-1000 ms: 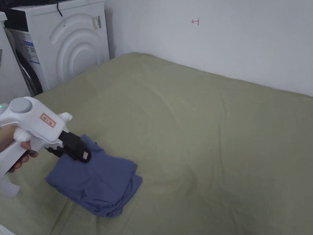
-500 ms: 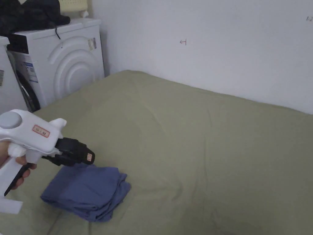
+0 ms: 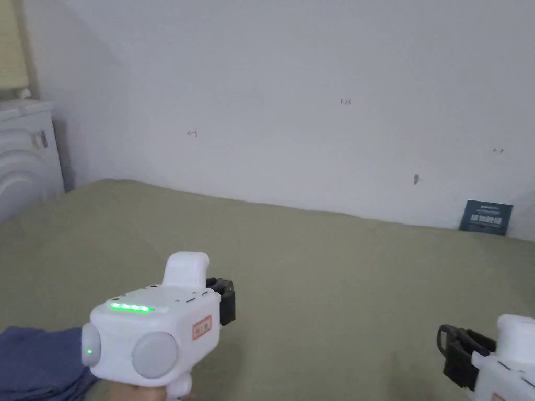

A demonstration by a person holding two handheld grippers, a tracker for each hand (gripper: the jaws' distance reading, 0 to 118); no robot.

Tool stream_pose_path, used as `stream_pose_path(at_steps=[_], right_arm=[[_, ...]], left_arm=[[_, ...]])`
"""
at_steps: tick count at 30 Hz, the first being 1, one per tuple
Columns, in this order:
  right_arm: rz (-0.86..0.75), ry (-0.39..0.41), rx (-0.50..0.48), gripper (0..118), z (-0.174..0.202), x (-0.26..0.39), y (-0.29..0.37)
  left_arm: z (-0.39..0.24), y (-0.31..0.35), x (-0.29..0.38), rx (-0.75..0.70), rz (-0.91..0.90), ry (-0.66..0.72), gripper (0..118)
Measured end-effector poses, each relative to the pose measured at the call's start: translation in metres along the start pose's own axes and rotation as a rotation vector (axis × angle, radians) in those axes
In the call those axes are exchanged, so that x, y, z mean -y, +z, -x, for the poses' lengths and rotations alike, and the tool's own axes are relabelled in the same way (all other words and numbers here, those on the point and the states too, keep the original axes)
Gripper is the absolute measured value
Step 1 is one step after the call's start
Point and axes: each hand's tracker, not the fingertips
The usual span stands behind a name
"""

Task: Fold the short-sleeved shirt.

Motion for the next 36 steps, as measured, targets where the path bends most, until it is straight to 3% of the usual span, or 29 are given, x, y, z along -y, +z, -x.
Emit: stream_pose_path(at_steps=[1, 3, 10, 22, 23, 24, 26, 27, 30, 31, 36], right_arm=[[-0.038, 0.064, 0.059, 0, 0.007, -0.004, 0.004], [-0.096, 0.083, 0.124, 0, 0.017, -0.008, 0.009], [-0.164, 0.069, 0.106, 0, 0.021, -0.024, 0.037], [-0.184, 0.062, 0.102, 1, 0.020, -0.031, 0.044], [-0.183, 0.057, 0.102, 4, 0.020, -0.031, 0.044], [-0.185, 0.055, 0.101, 18, 0.019, -0.031, 0.043], [-0.193, 0.053, 0.114, 107, 0.019, -0.032, 0.044], [-0.187, 0.047, 0.132, 117, 0.017, -0.033, 0.042], [-0.233, 0.043, 0.161, 112, 0.019, -0.023, 0.054], [-0.223, 0.045, 0.157, 118, 0.019, -0.020, 0.057], [-0.234, 0.054, 0.158, 118, 0.020, -0.039, 0.054]], left_arm=[[-0.018, 0.000, -0.002, -0.024, -0.026, 0.002, 0], [-0.044, 0.008, -0.001, -0.074, -0.099, -0.042, 0], [-0.076, 0.028, -0.010, -0.079, -0.158, -0.177, 0], [-0.066, 0.033, -0.020, -0.089, -0.174, -0.168, 2], [-0.066, 0.033, -0.020, -0.094, -0.174, -0.175, 5], [-0.066, 0.033, -0.021, -0.099, -0.173, -0.179, 14], [-0.069, 0.031, -0.020, -0.114, -0.179, -0.187, 91], [-0.069, 0.029, -0.019, -0.158, -0.190, -0.189, 113], [-0.061, 0.028, -0.021, -0.149, -0.203, -0.148, 118], [-0.059, 0.026, -0.022, -0.140, -0.191, -0.160, 118], [-0.059, 0.028, -0.020, -0.151, -0.205, -0.176, 118]])
